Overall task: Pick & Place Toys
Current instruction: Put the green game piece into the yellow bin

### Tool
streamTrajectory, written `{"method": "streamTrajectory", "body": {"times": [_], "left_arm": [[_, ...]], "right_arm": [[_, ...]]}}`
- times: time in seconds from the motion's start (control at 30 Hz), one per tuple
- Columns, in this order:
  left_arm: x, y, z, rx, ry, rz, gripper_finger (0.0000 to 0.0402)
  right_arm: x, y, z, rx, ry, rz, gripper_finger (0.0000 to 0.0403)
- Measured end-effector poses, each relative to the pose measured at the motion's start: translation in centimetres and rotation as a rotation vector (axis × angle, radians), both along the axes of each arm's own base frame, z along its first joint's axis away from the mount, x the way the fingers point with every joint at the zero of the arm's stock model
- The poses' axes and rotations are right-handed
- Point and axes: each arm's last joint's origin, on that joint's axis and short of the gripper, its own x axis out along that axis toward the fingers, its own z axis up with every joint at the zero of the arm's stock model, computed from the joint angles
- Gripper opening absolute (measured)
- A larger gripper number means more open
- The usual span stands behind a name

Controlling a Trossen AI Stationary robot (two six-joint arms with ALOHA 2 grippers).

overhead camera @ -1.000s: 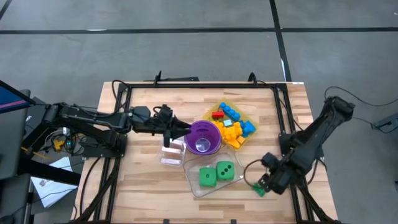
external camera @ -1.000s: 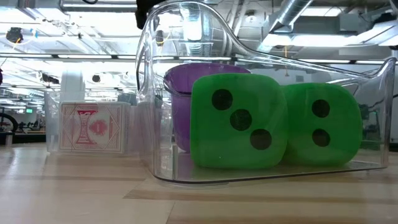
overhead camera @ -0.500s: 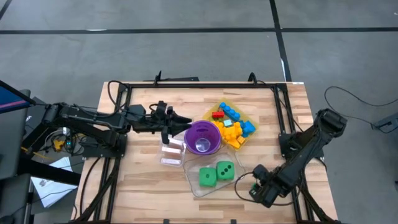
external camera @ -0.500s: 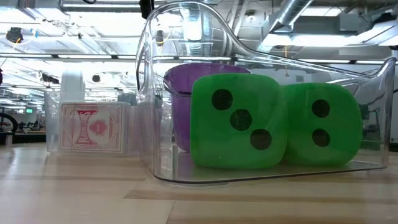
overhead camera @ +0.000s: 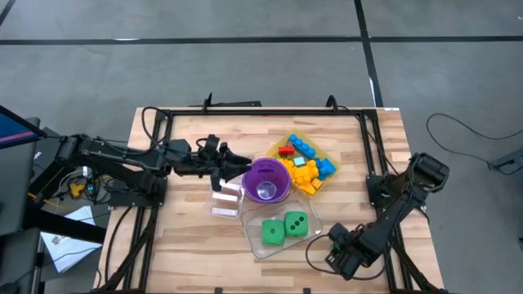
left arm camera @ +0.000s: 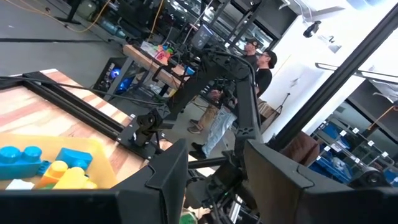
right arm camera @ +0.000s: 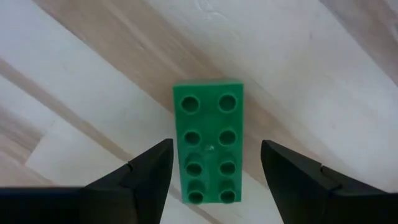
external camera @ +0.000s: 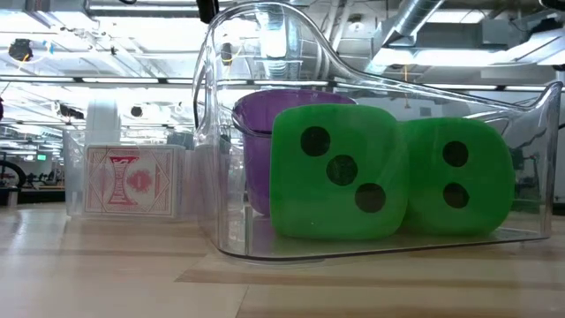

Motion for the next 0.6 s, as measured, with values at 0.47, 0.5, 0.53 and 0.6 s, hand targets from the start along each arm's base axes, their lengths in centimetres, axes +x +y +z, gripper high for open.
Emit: {"method": "streamTrajectory", "body": {"times": [0.47,0.5,0.53,0.6], "left_arm": [[0.0,0.0,0.0,0.002,0.0,-0.001,0.0154],[0.0,0.0,0.0,0.002,0.0,-0.001,0.0154],[0.0,0.0,0.0,0.002,0.001,-0.001,0.0154],[0.0,0.0,0.0,0.003,0.002,-0.001,0.0154]], "right_arm": [[-0.2,1.0,-1.5,-0.009,0.023,0.013,0.0214],[-0.2,1.0,-1.5,-0.008,0.025,0.008,0.0207],[-0.2,1.0,-1.5,-0.008,0.026,0.003,0.0199],[-0.2,1.0,-1.6,-0.007,0.027,-0.004,0.018]]}}
